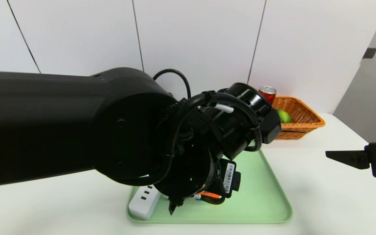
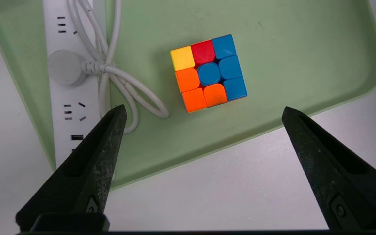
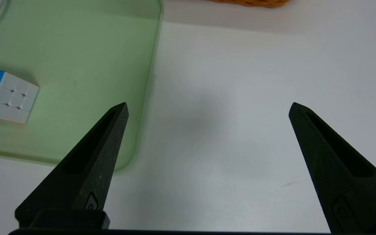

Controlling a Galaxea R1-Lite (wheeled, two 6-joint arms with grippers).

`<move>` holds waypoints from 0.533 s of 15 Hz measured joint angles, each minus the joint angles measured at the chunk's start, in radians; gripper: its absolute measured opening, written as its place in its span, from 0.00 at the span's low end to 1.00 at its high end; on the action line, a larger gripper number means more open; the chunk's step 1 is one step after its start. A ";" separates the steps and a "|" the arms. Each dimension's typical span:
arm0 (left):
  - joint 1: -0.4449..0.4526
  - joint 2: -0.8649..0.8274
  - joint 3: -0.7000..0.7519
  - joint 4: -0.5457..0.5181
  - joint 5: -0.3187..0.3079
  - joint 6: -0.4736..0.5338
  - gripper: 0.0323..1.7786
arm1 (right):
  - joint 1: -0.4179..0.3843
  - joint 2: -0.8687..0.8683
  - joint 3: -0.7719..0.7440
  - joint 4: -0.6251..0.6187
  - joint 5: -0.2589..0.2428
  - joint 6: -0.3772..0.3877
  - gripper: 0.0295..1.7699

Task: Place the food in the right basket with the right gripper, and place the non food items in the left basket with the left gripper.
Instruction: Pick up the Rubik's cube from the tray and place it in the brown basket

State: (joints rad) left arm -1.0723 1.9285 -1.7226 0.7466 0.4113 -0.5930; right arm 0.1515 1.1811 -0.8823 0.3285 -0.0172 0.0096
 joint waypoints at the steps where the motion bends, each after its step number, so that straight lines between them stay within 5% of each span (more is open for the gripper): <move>1: 0.000 0.021 -0.027 0.017 -0.009 -0.013 0.95 | -0.016 0.005 -0.005 0.014 -0.001 0.000 0.96; 8: 0.001 0.133 -0.210 0.167 -0.085 -0.114 0.95 | -0.036 0.020 0.003 0.021 -0.002 0.002 0.96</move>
State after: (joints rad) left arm -1.0709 2.0613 -1.9323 0.9136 0.3260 -0.7066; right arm 0.1157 1.2011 -0.8789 0.3496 -0.0196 0.0119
